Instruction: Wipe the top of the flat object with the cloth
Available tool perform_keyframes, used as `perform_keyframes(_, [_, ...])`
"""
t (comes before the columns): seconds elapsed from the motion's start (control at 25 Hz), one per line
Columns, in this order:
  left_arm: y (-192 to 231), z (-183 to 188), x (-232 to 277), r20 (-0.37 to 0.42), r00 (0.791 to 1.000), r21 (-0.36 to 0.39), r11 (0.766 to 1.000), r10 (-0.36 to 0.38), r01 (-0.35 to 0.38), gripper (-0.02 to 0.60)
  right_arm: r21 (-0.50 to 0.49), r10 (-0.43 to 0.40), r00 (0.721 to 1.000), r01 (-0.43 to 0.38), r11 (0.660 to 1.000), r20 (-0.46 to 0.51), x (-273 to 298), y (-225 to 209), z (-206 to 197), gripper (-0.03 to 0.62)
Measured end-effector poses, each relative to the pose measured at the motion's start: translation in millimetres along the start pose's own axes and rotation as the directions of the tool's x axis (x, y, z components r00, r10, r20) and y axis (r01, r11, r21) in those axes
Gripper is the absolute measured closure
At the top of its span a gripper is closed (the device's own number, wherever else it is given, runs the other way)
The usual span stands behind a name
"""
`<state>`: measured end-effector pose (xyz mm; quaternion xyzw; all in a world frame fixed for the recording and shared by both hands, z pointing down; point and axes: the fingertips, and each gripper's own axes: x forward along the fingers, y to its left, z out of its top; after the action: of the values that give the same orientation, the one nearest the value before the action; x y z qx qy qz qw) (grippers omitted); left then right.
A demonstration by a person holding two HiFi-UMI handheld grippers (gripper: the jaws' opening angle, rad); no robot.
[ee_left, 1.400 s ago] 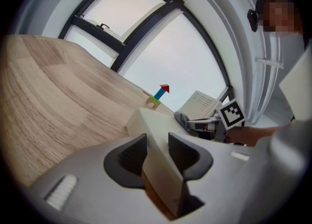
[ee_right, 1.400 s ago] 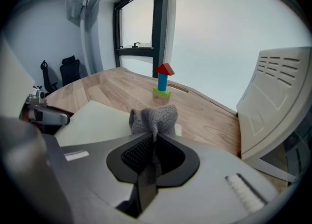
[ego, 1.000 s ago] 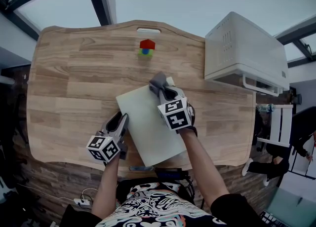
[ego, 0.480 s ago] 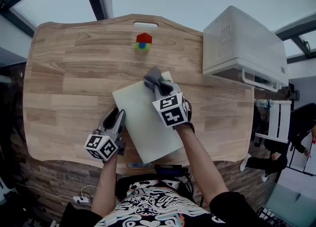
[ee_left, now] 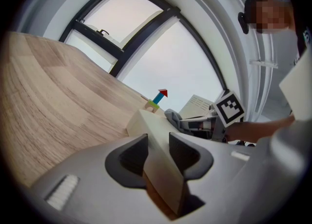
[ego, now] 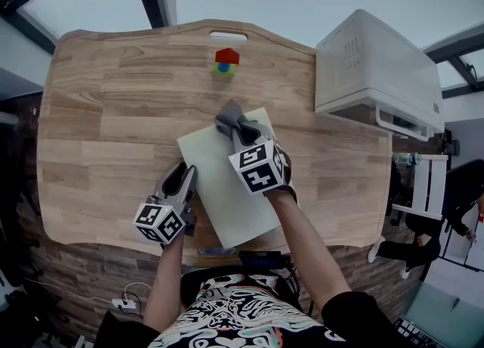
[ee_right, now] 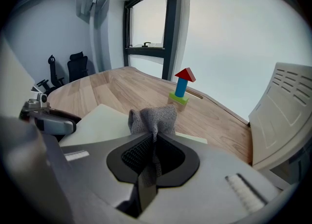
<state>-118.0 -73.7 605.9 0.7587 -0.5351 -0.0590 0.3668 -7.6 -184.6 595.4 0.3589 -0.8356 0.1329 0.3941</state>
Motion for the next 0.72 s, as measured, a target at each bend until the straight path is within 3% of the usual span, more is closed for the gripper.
perform_keyframes(0.72, [1.2,-0.2,-0.2,0.002,1.0,-0.001,1.0,0.009,-0.009,0.403,-0.059,0.052,0.999,-0.052,0.997,-0.004,6.1,32.4,9.7,0.576])
